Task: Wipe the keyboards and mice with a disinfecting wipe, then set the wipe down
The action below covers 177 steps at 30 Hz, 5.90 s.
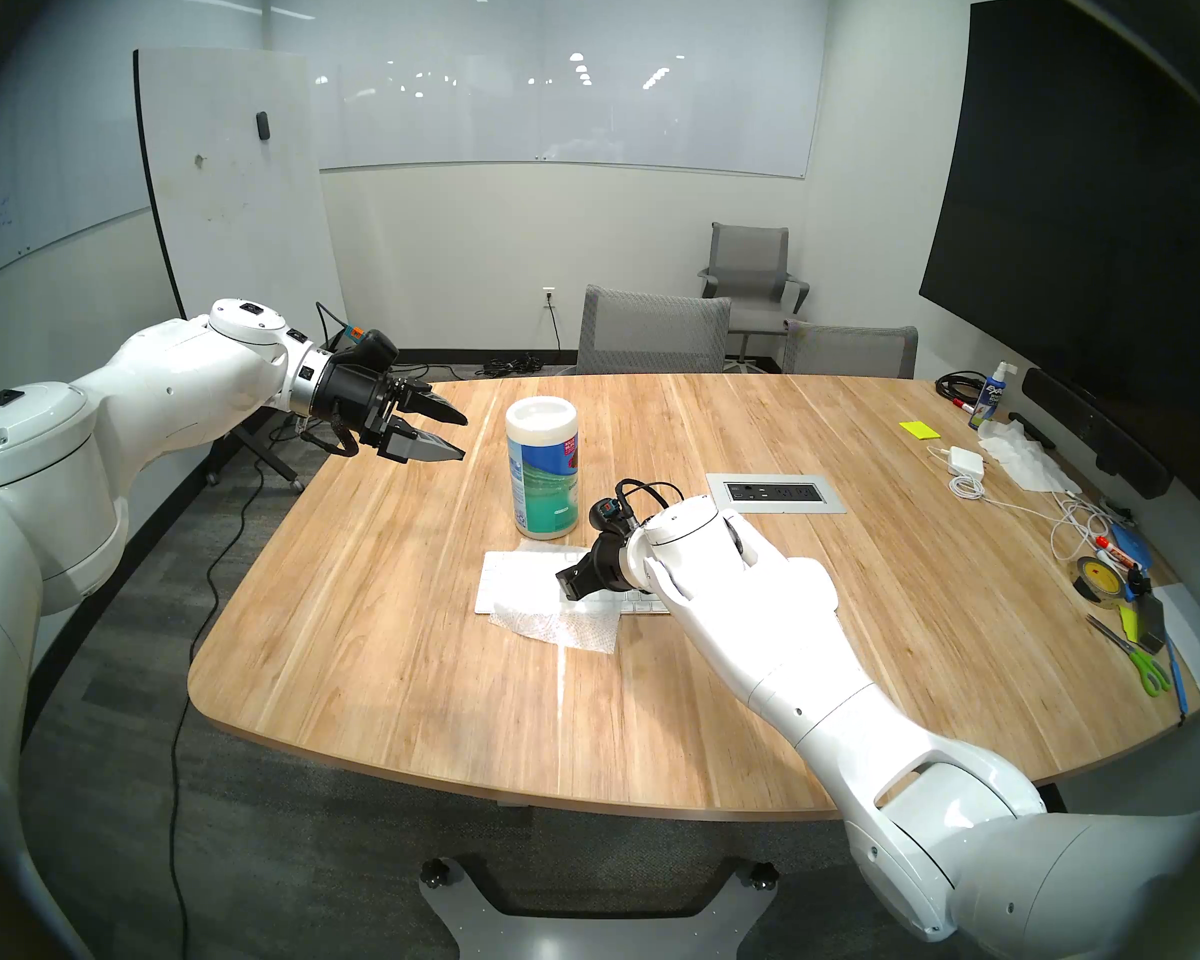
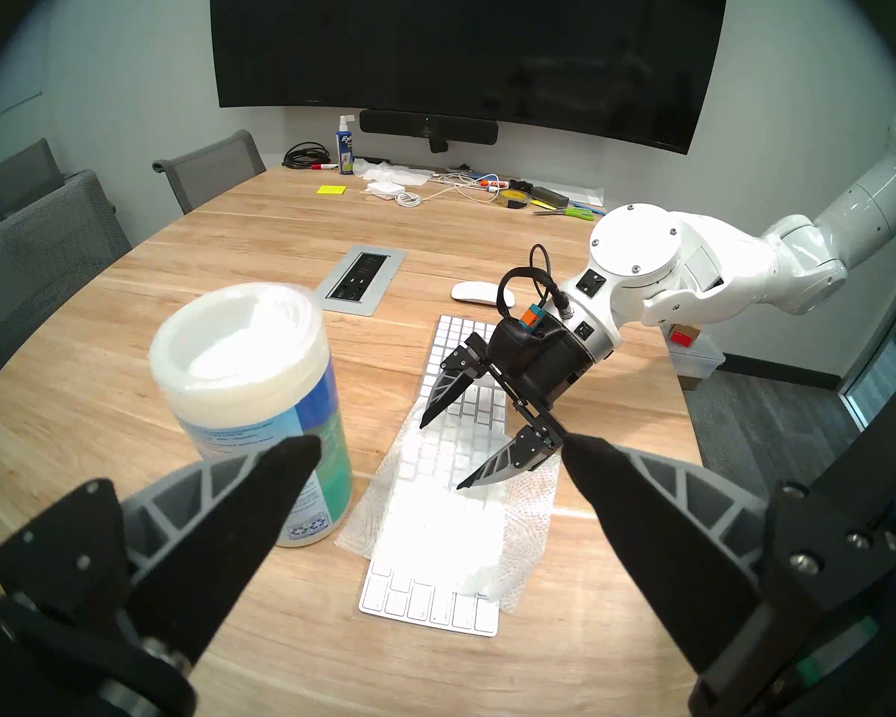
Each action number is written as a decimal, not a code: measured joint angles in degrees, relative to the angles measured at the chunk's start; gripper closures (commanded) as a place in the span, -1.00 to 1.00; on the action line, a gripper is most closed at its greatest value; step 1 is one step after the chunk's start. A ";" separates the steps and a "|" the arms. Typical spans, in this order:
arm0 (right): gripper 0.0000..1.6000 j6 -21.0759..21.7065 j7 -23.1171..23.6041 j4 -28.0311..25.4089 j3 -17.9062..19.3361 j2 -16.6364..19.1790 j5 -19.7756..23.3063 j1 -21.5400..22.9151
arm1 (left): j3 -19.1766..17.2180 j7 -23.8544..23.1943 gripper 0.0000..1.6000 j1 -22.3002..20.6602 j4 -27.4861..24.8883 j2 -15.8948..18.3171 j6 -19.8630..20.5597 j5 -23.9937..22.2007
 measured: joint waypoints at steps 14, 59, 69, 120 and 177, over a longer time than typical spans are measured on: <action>-1.00 3.20 -0.83 1.94 0.01 -1.21 -1.17 1.06 | 0.38 0.00 -1.00 -0.13 0.03 -0.04 -0.11 -0.34; -1.00 3.66 0.03 2.48 0.09 -1.54 -1.11 1.21 | 2.10 0.00 -1.00 -0.57 0.15 -0.14 -0.42 -1.76; -1.00 3.69 -0.28 2.74 0.10 -1.54 -1.11 1.23 | 2.53 0.00 -1.00 -0.69 0.18 -0.17 -0.50 -2.10; 1.00 2.79 -0.11 3.42 1.46 -0.82 -1.68 1.46 | 4.22 0.00 -1.00 -1.17 0.31 -0.30 -0.86 -3.58; 1.00 1.33 7.47 3.39 7.36 8.70 -1.98 1.82 | 5.49 0.00 -1.00 -1.50 0.39 -0.40 -1.13 -4.64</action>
